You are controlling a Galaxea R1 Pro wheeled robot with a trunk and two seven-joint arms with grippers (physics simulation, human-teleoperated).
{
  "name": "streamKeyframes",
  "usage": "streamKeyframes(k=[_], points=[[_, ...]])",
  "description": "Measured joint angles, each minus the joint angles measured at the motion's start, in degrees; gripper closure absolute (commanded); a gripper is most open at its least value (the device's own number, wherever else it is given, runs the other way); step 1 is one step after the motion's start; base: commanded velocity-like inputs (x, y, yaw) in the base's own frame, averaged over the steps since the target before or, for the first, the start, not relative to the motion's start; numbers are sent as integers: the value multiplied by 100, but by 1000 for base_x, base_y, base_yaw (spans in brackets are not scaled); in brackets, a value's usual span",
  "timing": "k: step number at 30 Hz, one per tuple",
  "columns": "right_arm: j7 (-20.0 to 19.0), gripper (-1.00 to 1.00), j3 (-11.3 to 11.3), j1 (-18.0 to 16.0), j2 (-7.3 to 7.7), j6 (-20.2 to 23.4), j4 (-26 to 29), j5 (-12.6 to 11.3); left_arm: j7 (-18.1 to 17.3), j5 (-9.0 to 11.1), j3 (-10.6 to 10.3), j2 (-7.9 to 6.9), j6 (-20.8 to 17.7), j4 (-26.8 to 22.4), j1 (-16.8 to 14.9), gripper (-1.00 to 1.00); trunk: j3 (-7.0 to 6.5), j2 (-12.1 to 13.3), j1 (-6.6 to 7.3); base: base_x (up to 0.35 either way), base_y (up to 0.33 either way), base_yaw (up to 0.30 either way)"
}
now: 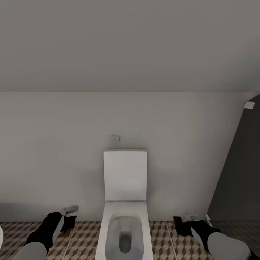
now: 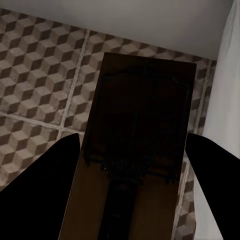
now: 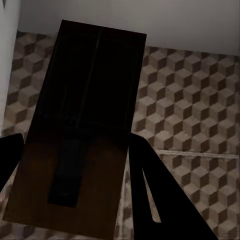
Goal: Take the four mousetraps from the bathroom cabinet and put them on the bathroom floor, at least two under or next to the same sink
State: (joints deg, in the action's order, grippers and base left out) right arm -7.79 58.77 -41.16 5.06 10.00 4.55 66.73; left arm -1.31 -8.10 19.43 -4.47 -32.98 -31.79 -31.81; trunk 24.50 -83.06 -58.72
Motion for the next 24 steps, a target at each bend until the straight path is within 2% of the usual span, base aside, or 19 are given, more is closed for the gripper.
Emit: streamKeyframes(k=[5,12,18,24], points=[[118,100,1,130,-4,-41,-66,23,-1,2,0,32,1,-57,0,100,89,-201,-110,0,0,0],[136,100,2,150,-5,-326,-77,18,-8,2,0,60,2,-97,0,100,215,-481,-264,0,0,0],[101,100,2,151,-5,-386,-78,22,-10,1,0,68,2,-99,0,100,323,-722,-395,0,0,0],[130,100,6,158,1,-857,-72,4,-10,1,0,63,2,-99,0,100,430,-963,-527,0,0,0]])
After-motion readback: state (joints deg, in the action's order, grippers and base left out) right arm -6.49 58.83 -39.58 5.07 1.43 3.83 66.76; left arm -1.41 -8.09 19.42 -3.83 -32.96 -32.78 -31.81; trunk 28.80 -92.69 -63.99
